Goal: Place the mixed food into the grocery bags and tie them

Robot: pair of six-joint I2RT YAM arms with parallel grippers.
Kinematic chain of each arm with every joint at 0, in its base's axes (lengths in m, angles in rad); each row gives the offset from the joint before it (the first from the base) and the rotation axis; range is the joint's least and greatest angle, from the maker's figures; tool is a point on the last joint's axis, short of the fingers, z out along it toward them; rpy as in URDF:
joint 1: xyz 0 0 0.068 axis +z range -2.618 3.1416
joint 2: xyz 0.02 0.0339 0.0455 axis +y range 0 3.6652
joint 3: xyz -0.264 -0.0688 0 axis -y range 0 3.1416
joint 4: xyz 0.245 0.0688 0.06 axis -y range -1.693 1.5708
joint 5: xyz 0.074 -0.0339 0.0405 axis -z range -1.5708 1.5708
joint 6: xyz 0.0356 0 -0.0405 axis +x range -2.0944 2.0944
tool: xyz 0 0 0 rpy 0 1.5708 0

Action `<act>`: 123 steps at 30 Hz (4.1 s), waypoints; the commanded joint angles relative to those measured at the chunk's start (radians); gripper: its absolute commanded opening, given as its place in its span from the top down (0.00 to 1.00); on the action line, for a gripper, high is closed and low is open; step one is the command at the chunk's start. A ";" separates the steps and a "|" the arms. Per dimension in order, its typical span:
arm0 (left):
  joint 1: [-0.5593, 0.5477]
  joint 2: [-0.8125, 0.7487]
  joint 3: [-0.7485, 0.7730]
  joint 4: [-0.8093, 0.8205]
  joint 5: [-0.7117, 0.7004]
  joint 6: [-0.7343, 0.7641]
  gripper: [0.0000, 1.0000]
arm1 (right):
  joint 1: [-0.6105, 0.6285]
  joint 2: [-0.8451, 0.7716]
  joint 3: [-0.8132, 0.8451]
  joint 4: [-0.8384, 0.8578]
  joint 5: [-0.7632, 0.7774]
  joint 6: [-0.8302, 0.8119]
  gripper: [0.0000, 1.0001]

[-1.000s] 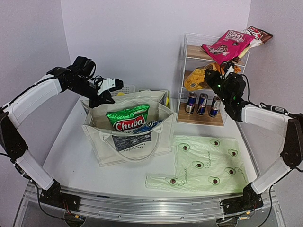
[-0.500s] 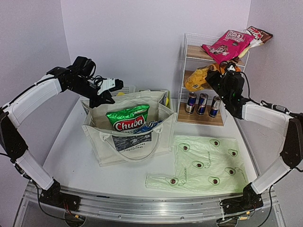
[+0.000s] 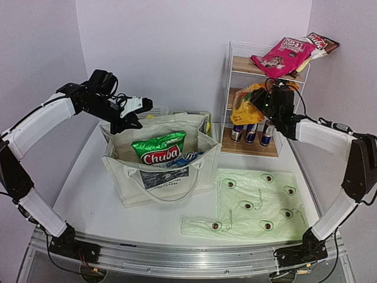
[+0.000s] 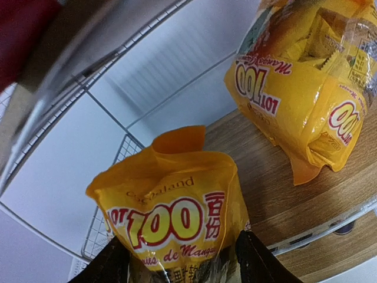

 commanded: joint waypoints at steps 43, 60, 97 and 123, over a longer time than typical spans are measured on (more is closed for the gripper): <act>0.005 -0.002 0.079 0.027 0.094 -0.191 1.00 | 0.467 -0.014 0.331 0.130 -1.013 -0.502 1.00; 0.004 -0.011 0.085 -0.018 0.183 -0.264 1.00 | 0.515 0.102 0.419 -0.549 -0.914 -1.654 1.00; 0.004 -0.089 -0.026 0.115 0.108 -0.691 1.00 | 0.500 -0.051 0.545 -0.794 -0.662 -0.707 0.13; 0.006 -0.060 -0.062 0.128 0.066 -0.658 1.00 | 0.018 -0.053 -0.653 0.692 0.030 -0.639 0.27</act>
